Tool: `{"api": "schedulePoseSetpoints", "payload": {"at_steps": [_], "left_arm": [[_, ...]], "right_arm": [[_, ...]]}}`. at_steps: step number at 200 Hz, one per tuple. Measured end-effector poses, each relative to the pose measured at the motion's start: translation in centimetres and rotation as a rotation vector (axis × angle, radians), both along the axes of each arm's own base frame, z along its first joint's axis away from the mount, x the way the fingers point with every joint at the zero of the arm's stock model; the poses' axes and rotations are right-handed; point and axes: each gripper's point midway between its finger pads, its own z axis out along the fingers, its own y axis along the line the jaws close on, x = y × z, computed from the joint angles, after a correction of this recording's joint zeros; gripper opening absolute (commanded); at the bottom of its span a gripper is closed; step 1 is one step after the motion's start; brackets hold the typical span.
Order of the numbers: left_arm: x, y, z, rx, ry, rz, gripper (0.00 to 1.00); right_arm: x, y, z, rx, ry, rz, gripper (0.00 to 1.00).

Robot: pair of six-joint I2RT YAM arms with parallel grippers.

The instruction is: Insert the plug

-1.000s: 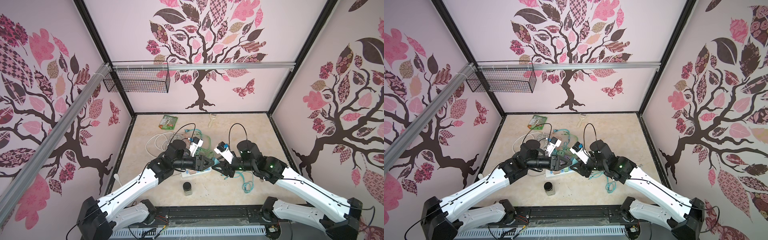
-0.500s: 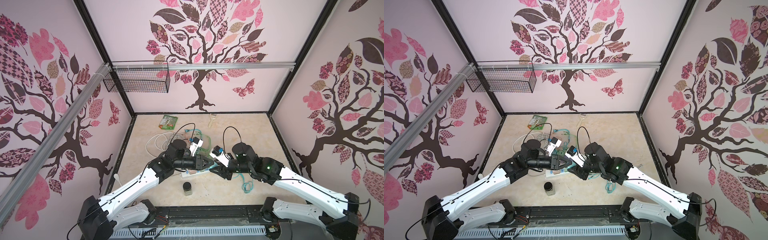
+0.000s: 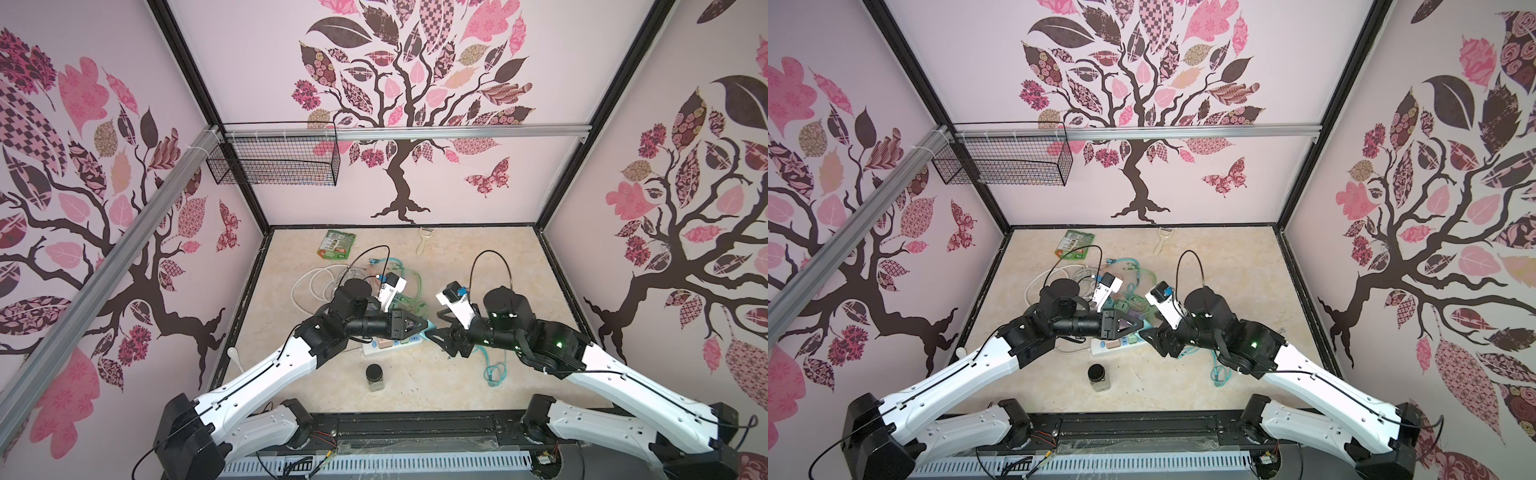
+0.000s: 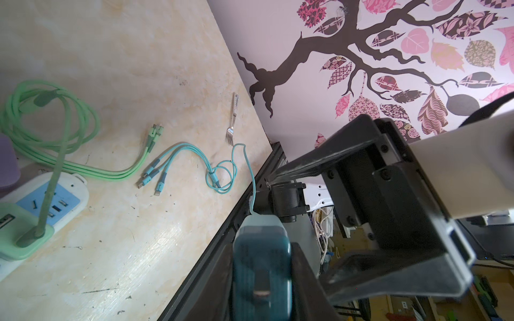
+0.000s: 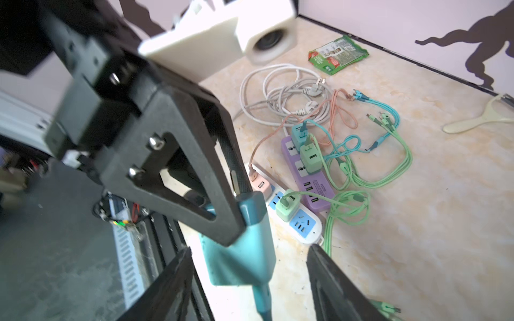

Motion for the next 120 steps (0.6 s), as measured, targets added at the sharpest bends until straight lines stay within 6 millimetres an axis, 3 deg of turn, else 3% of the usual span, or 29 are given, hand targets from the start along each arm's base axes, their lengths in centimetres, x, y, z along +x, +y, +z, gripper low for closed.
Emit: {"api": "schedulePoseSetpoints", "payload": {"at_steps": [45, 95, 120], "left_arm": [[0.7, 0.2, 1.6, -0.061, -0.088, 0.038, 0.00], [1.1, 0.2, 3.1, -0.170, -0.195, 0.065, 0.00], [1.1, 0.6, 4.2, -0.235, -0.242, 0.087, 0.00]], "right_arm": [[-2.8, -1.0, 3.7, 0.284, 0.060, 0.021, 0.70], [-4.7, 0.4, 0.6, 0.478, 0.245, 0.106, 0.67], [-4.9, 0.7, 0.4, 0.529, 0.290, 0.120, 0.66]]}}
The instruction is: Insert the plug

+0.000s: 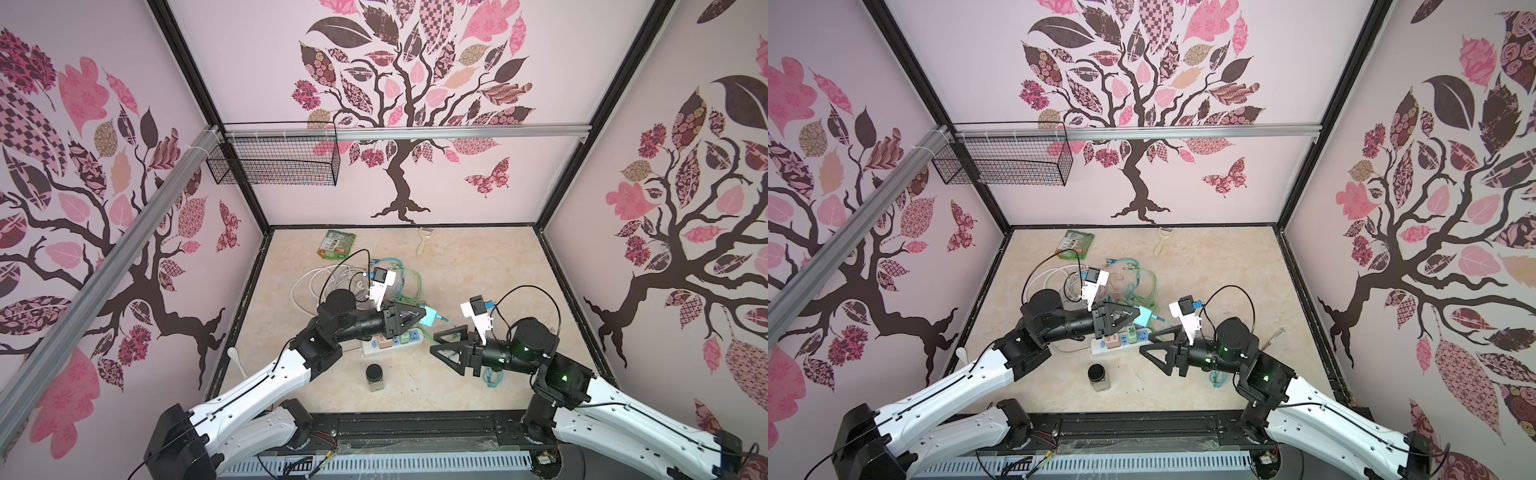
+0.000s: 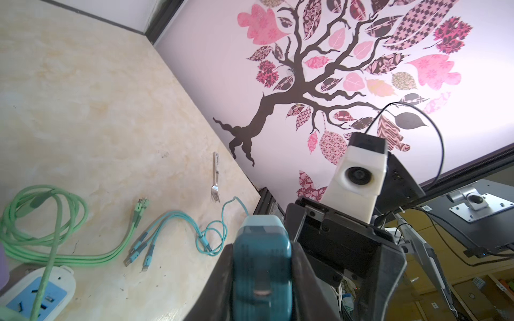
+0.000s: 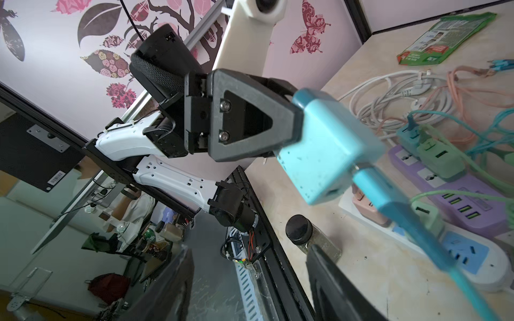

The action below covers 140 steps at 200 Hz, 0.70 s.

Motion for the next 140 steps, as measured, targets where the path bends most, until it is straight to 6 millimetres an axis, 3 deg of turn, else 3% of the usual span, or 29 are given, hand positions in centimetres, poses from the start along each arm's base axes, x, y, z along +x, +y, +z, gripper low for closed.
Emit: {"api": "schedulePoseSetpoints", "payload": {"at_steps": [30, 82, 140], "left_arm": [[-0.2, 0.4, 1.6, -0.075, -0.047, 0.012, 0.00], [-1.2, 0.8, 4.1, -0.169, -0.111, -0.001, 0.00], [-2.0, 0.8, 4.8, -0.214, -0.145, -0.021, 0.00]], "right_arm": [[0.1, -0.1, 1.5, 0.088, -0.015, -0.007, 0.66], [1.3, -0.1, 2.2, 0.189, -0.022, -0.062, 0.62], [1.7, 0.1, 4.5, 0.296, -0.072, -0.069, 0.56]]}}
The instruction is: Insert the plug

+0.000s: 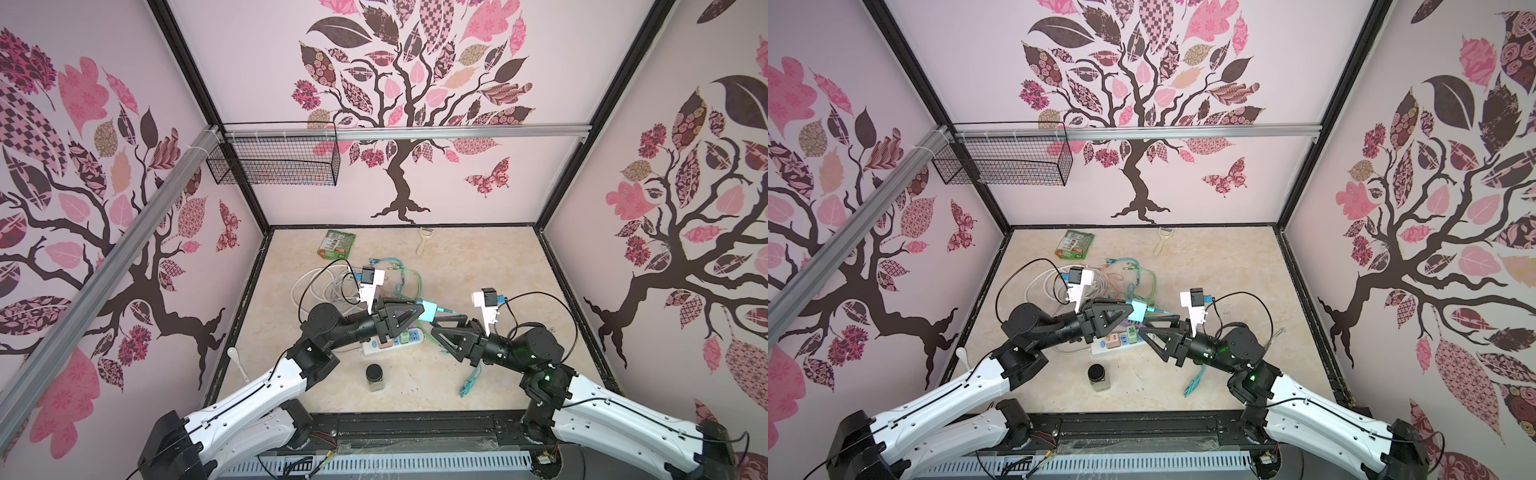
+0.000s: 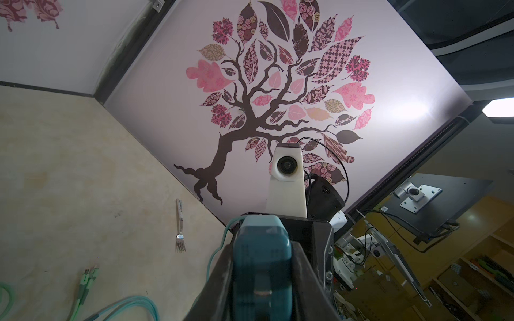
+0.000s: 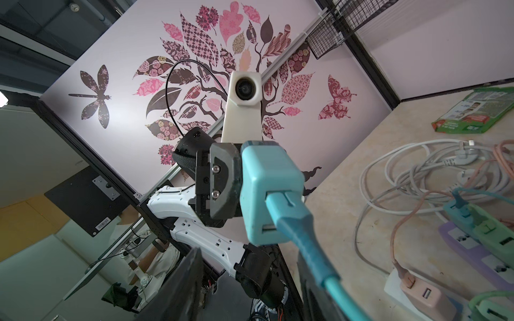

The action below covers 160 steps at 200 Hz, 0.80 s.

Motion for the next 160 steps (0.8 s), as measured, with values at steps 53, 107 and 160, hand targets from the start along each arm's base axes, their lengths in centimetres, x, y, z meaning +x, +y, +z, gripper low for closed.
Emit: {"api": "schedulePoseSetpoints", "payload": {"at_steps": [53, 107, 160], "left_arm": [[-0.5, 0.0, 0.7, -0.033, -0.016, -0.012, 0.00], [-1.2, -0.2, 1.2, -0.053, -0.033, -0.028, 0.00], [-1.8, -0.5, 1.2, -0.064, -0.041, -0.042, 0.00]], "right_arm": [[0.4, 0.4, 0.6, 0.030, -0.017, 0.000, 0.51], [0.6, 0.6, 1.0, 0.056, -0.022, -0.004, 0.48], [0.6, 0.5, 1.9, 0.072, -0.035, -0.005, 0.45]]}}
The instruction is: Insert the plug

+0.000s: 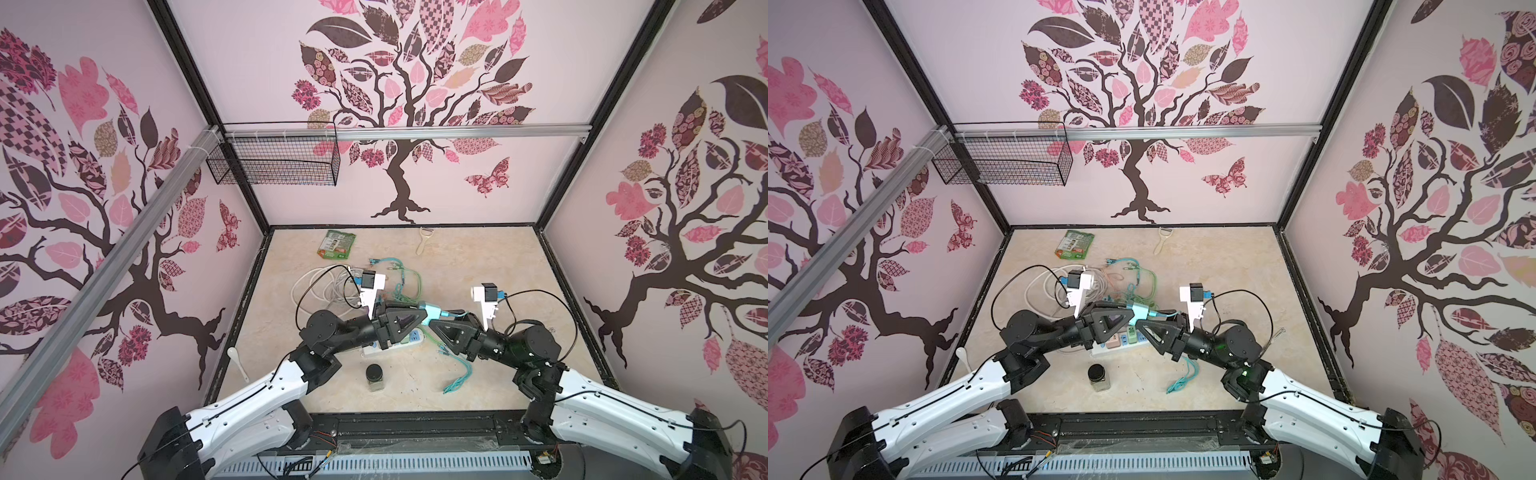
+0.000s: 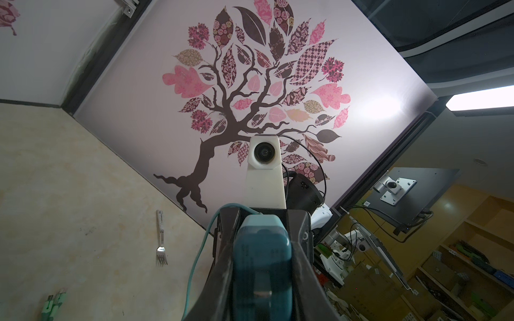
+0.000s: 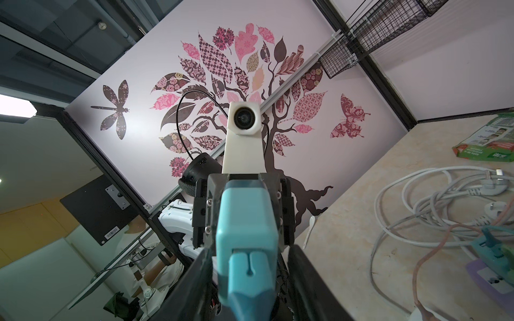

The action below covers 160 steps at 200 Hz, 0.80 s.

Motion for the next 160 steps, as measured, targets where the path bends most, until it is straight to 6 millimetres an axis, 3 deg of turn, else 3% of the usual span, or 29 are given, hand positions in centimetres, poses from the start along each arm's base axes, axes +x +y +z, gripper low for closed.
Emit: {"api": "schedulePoseSetpoints", "payload": {"at_steps": [51, 105, 119, 160], "left_arm": [[-0.4, -0.1, 0.6, -0.023, -0.017, -0.006, 0.00], [-0.5, -0.1, 0.8, -0.031, -0.030, -0.004, 0.00], [-0.5, -0.1, 0.8, -0.031, -0.030, -0.002, 0.09], [-0.3, 0.0, 0.4, -0.028, -0.023, 0.009, 0.19]], "right_arm": [[-0.2, -0.2, 1.4, 0.030, -0.023, 0.000, 0.36], [-0.2, -0.2, 1.5, 0.033, -0.022, 0.002, 0.26], [-0.2, -0.2, 1.4, 0.031, -0.021, 0.002, 0.23], [-0.1, -0.1, 1.2, 0.010, -0.008, 0.000, 0.20]]}}
